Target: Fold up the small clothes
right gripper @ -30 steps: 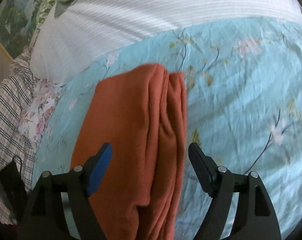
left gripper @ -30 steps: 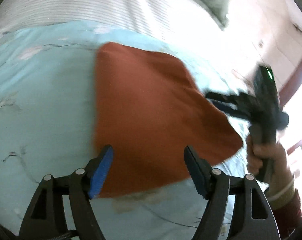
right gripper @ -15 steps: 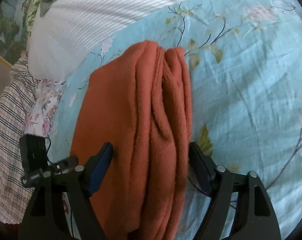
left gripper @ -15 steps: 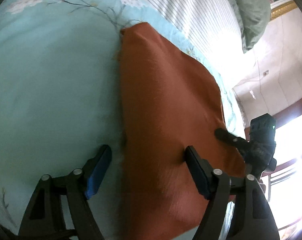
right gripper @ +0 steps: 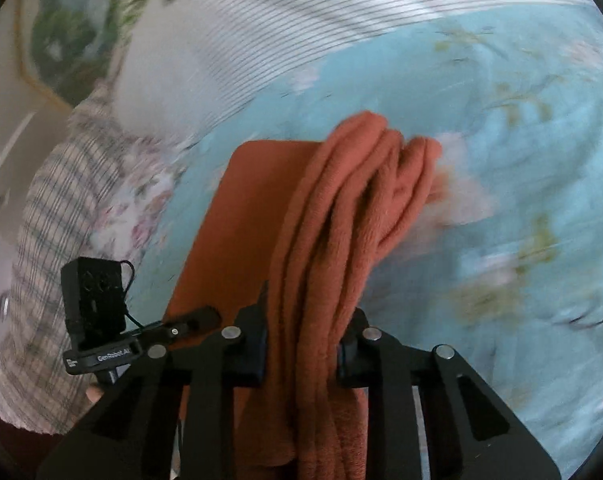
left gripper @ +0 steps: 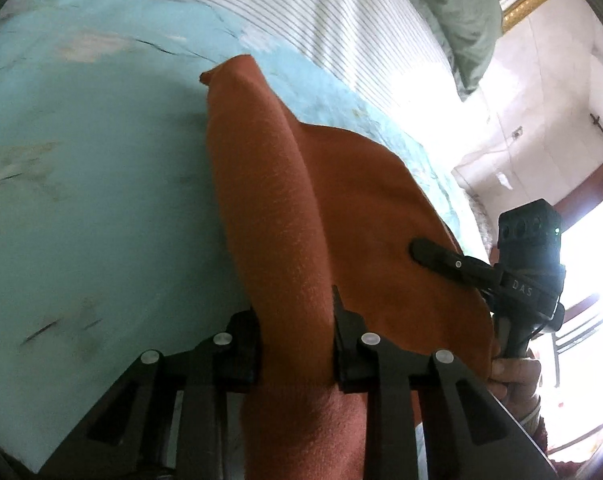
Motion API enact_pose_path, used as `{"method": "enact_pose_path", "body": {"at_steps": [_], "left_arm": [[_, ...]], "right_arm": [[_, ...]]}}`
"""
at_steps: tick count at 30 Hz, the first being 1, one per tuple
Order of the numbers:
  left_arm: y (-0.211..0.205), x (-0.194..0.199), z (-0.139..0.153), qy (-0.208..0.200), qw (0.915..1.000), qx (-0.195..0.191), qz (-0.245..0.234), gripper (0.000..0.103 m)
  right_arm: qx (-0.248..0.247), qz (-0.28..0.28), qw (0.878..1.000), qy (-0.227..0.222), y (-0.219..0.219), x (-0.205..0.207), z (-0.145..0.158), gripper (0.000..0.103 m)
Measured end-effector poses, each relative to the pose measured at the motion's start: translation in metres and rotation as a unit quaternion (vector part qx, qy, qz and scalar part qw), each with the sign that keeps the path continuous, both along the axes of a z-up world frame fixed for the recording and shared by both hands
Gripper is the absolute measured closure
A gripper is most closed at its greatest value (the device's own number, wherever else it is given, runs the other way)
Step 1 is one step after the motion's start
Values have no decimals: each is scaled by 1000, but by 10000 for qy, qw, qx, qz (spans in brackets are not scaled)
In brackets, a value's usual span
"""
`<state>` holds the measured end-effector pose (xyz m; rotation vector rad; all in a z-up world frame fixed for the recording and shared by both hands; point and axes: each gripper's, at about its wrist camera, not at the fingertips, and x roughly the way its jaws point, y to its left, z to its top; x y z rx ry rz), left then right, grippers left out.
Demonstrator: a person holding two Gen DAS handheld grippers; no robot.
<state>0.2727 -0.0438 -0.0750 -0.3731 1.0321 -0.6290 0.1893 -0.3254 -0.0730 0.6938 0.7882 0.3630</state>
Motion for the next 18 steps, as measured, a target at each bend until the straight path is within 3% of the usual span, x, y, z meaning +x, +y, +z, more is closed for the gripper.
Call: {"method": "enact_pose_path", "body": {"at_steps": [7,11,14,16,18], "left_arm": [[97,-53,29,-255,9974,304,606,77],[127,-65,13,-54,9951,549,819,76],[132,-67,-7,132,9932,721,908,65],[135,-68,-9,141,9910,840,1035,46],[141,-70,-5,124,9891,939,1128,44]], "right_arm": [[261,702,9967,-317,86,14,3,78],[302,983,9946,-116,119,19,-17,78],[-22,877,9960,140,127,19,-35,76],[42,842,9962,220,126,18,-40,70],[-51,753,9963,400,122,14,-40,48]]}}
